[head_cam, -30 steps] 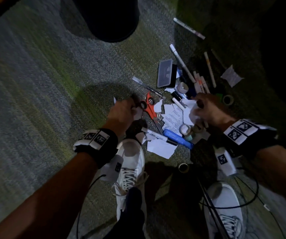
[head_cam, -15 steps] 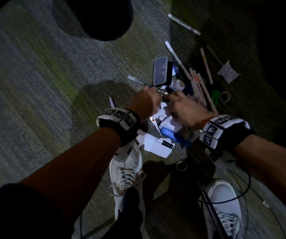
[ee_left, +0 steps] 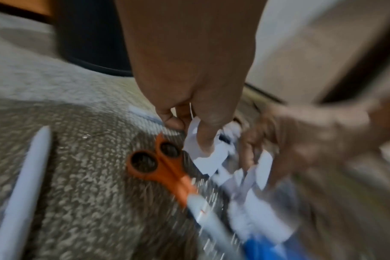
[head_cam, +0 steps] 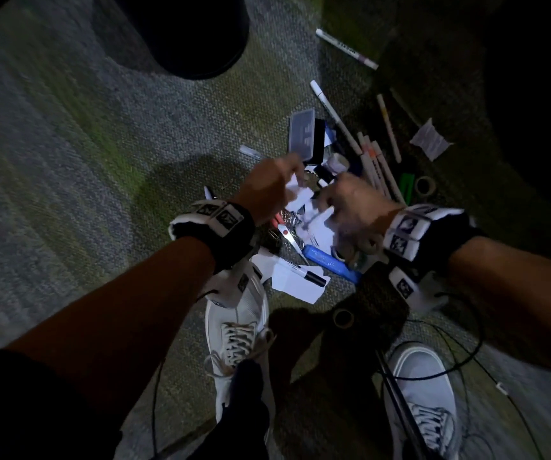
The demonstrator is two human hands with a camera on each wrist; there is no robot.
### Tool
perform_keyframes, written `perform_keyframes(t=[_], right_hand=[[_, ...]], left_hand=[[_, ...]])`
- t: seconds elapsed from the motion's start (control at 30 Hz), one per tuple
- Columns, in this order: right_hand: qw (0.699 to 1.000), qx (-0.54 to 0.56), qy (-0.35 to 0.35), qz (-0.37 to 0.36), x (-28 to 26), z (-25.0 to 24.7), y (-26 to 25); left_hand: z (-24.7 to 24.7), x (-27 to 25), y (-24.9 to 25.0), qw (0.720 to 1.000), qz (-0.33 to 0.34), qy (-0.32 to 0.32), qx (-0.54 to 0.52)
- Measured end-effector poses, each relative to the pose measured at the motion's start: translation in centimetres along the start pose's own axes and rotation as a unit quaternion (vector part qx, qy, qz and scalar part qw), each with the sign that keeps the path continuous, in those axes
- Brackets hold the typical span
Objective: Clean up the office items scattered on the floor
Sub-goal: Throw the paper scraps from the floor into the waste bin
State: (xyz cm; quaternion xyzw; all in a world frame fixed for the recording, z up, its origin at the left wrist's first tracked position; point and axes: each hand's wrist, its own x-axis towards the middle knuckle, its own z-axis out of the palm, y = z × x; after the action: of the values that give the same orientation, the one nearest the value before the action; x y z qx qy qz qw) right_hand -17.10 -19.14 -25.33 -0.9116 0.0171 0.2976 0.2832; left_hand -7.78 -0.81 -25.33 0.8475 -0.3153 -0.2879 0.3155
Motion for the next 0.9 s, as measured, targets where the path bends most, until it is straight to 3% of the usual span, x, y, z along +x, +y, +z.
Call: perform_keyframes(t=[0.1,0.17,0.2,0.27,0.33,0.4,0.47,0.6,0.8,0.83,0.9], right_hand=[[0.975,0.193,0.09,0.057,-0.5,-2.3,0.7],[0.964,0.219,0.135,0.072,-1.6,-4.5,1.0],[0.967,0.194,0.138,0.087,-2.1,-5.4,1.1],[0.981,0.129,0.102,0.104,-2.6,-6.3,1.4],[0.99,0.107,0.047,0.075,-2.6,-5.9,0.6],[0.997,0.077,-0.016,0.023,-2.1,-4.3,-0.5],[0.998,-0.027,-0.049,-0.029,-1.2,-2.1,-1.4],[0.965,-0.237,-0.047,-0.105,-0.5,0.1,-2.6],[0.96,-0.259,-0.051,-0.097,-0.9,0.7,-2.9],[0.96,-0.258,-0.055,-0.09,-1.0,0.7,-2.9],[0.964,-0.247,-0.064,-0.076,-1.0,0.6,-2.9]], left_hand=[[-2.6,-0.6,0.3,0.988,-0.06,0.023,-0.139],[-3.5,-1.7,0.7,0.972,-0.084,-0.04,-0.214],[-3.6,-2.4,1.0,0.974,-0.077,-0.092,-0.192],[-2.8,-3.8,1.4,0.981,-0.031,-0.188,-0.04],[-1.4,-4.8,1.8,0.96,-0.021,-0.28,0.018],[0.4,-5.5,1.9,0.94,-0.031,-0.329,0.079],[1.9,-6.0,1.7,0.935,-0.02,-0.329,0.128],[4.0,-7.0,1.5,0.923,0.046,-0.319,0.211],[4.6,-7.7,1.9,0.888,0.133,-0.309,0.313],[4.5,-7.7,1.6,0.87,0.167,-0.305,0.349],[5.2,-8.3,0.0,0.922,0.133,-0.266,0.247]])
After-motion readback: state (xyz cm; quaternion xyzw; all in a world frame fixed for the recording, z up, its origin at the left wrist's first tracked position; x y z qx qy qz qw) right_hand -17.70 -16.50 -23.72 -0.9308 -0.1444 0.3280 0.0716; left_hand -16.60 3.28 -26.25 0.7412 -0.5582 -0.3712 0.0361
